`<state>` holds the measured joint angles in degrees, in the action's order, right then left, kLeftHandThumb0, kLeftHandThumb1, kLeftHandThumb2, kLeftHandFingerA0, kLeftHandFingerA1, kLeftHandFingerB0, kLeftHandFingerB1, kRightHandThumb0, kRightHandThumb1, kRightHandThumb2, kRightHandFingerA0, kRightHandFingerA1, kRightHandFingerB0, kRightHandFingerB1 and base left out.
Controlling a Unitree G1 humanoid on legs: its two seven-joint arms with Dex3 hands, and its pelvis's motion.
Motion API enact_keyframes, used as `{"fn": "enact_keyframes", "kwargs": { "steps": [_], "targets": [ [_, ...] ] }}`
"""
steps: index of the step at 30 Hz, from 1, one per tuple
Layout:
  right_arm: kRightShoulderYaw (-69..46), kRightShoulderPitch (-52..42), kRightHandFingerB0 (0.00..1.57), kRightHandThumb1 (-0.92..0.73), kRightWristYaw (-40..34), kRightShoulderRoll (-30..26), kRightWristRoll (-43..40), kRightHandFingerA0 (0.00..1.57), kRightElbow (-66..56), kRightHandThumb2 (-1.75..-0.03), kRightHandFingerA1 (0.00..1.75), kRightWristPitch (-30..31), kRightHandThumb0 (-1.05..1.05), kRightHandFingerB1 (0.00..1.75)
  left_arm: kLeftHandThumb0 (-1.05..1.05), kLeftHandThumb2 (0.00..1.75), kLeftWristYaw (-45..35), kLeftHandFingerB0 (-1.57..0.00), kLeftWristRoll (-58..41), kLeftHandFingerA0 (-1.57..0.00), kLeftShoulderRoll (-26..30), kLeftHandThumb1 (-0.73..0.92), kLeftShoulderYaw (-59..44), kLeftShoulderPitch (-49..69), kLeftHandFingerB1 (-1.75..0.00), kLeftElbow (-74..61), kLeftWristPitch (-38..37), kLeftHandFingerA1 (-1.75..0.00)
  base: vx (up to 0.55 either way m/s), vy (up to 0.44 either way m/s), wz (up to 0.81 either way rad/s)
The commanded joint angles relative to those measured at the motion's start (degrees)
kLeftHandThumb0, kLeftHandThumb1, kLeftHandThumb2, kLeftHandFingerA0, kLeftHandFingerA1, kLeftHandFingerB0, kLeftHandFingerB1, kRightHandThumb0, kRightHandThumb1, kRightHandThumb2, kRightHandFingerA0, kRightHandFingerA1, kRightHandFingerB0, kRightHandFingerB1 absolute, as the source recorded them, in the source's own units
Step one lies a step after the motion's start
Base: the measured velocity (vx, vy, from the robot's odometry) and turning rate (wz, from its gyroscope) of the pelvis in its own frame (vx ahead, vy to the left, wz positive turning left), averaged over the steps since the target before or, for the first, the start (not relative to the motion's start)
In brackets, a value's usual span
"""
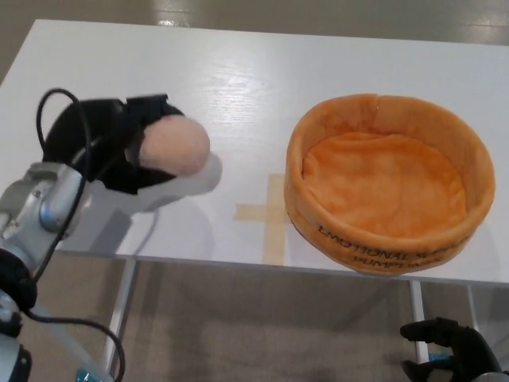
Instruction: Use the left hand to pick up the pink round toy on the left and place it inside the orange plate on the desk.
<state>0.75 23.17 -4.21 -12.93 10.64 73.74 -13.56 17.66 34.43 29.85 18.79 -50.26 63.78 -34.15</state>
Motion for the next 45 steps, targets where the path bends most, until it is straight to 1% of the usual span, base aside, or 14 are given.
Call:
{"fn": "enact_keyframes", "kwargs": {
  "steps": [1, 8, 11, 15, 18, 21, 22, 27, 28, 30, 33, 34, 35, 45],
  "targets": [
    [0.40, -0.01, 0.49, -0.57, 0.30, -0.50, 0.47, 0.57, 0.41, -0.59, 0.85, 0.44, -0.16, 0.72, -0.29, 0.64, -1.23, -0.85, -1.56, -0.76, 0.21, 0.73, -1.44, -5.08, -0.61, -2.35, -1.23, -1.62, 0.00, 0.000, 0.00],
    [0.33, -0.38, 0.48, -0.57, 0.21, -0.03, 0.10, 0.55, 0.43, -0.59, 0.85, 0.52, -0.15, 0.73, -0.26, 0.66, -4.40, -0.89, -1.74, -0.83, -2.59, 0.78, -0.94, -9.44, -0.67, -3.65, 0.47, -1.55, 0.00, 0.000, 0.00],
    [0.28, -1.05, 0.48, -0.59, 0.10, 0.23, -0.02, 0.56, 0.43, -0.56, 0.85, 0.52, -0.16, 0.72, -0.30, 0.65, -3.99, -0.87, 0.17, -0.84, -5.69, 0.68, 0.79, -11.71, -0.93, -4.82, 2.53, -1.60, 0.00, 0.000, 0.00],
    [0.47, -0.97, 0.48, -0.59, 0.42, 0.22, 0.14, 0.55, 0.47, -0.56, 0.85, 0.71, -0.16, 0.72, -0.27, 0.62, -4.35, -0.78, 0.48, -0.76, -7.81, 0.73, 1.79, -13.28, -0.98, -5.18, 3.40, -1.67, 0.00, 0.000, 0.00],
    [0.48, -0.95, 0.50, -0.57, 0.42, 0.44, 0.09, 0.58, 0.41, -0.60, 0.87, 0.15, -0.14, 0.74, -0.31, 0.65, -4.03, -0.79, 2.34, -0.90, -11.25, 0.61, 4.06, -15.33, -1.17, -5.75, 5.44, -1.59, 0.00, 0.000, 0.00],
    [0.11, -0.97, 0.49, -0.58, 0.72, 0.74, -0.37, 0.56, 0.45, -0.59, 0.86, 0.24, -0.13, 0.73, -0.35, 0.66, -4.86, -0.83, 2.93, -0.89, -13.17, 0.60, 5.68, -16.03, -1.02, -6.05, 5.52, -1.56, 0.00, 0.000, 0.00],
    [0.08, -0.99, 0.48, -0.60, 0.71, 0.90, -0.43, 0.54, 0.44, -0.57, 0.85, 0.37, -0.14, 0.72, -0.27, 0.59, -5.45, -0.89, 3.20, -0.81, -13.99, 0.65, 6.26, -16.37, -0.67, -6.16, 6.08, -1.57, 0.00, 0.000, 0.00],
    [0.61, -0.83, 0.49, -0.60, 0.24, 1.09, 0.29, 0.56, 0.49, -0.57, 0.85, 0.51, -0.14, 0.72, -0.24, 0.60, -4.91, -0.90, 3.99, -0.86, -17.56, 0.69, 8.58, -17.84, -0.71, -4.54, 6.74, -1.53, 0.00, 0.000, 0.00],
    [0.55, -1.01, 0.49, -0.60, 0.13, 1.43, 0.17, 0.56, 0.51, -0.58, 0.85, 0.49, -0.14, 0.72, -0.21, 0.62, -4.09, -0.86, 4.50, -0.85, -18.58, 0.67, 9.30, -18.07, -0.89, -4.18, 6.98, -1.62, 0.00, 0.000, 0.00],
    [0.50, -0.95, 0.49, -0.60, 0.11, 1.65, 0.02, 0.57, 0.53, -0.57, 0.87, 0.55, -0.14, 0.72, -0.26, 0.67, -4.45, -0.88, 4.93, -0.93, -20.37, 0.59, 10.20, -18.78, -0.91, -3.46, 7.90, -1.54, 0.00, 0.000, 0.00],
    [0.61, -0.77, 0.49, -0.60, 0.29, 1.72, 0.12, 0.55, 0.59, -0.59, 0.84, 0.58, -0.15, 0.72, -0.23, 0.62, -4.02, -0.75, 5.76, -0.76, -22.55, 0.69, 11.60, -19.65, -1.10, -2.30, 8.99, -1.57, 0.00, 0.000, 0.00],
    [0.62, -0.78, 0.49, -0.60, 0.31, 1.71, 0.13, 0.55, 0.59, -0.59, 0.84, 0.58, -0.15, 0.72, -0.23, 0.62, -3.52, -0.75, 6.06, -0.76, -22.82, 0.69, 11.96, -19.71, -1.10, -2.09, 9.01, -1.57, 0.00, 0.000, 0.00],
    [0.66, -0.82, 0.49, -0.60, 0.33, 1.77, 0.15, 0.56, 0.56, -0.58, 0.85, 0.57, -0.15, 0.72, -0.24, 0.64, -3.76, -0.86, 6.38, -0.78, -23.31, 0.69, 12.49, -19.72, -0.60, -1.96, 9.38, -1.51, 0.00, 0.000, 0.00],
    [0.43, -0.33, 0.49, -0.60, 0.16, 2.11, -0.13, 0.57, 0.43, -0.57, 0.85, 1.06, -0.13, 0.71, -0.17, 0.59, -3.73, -0.90, 5.51, -0.86, -24.88, 0.67, 13.41, -18.50, -0.68, 0.46, 8.05, -1.46, 0.00, 0.000, 0.00]
  ]
}}
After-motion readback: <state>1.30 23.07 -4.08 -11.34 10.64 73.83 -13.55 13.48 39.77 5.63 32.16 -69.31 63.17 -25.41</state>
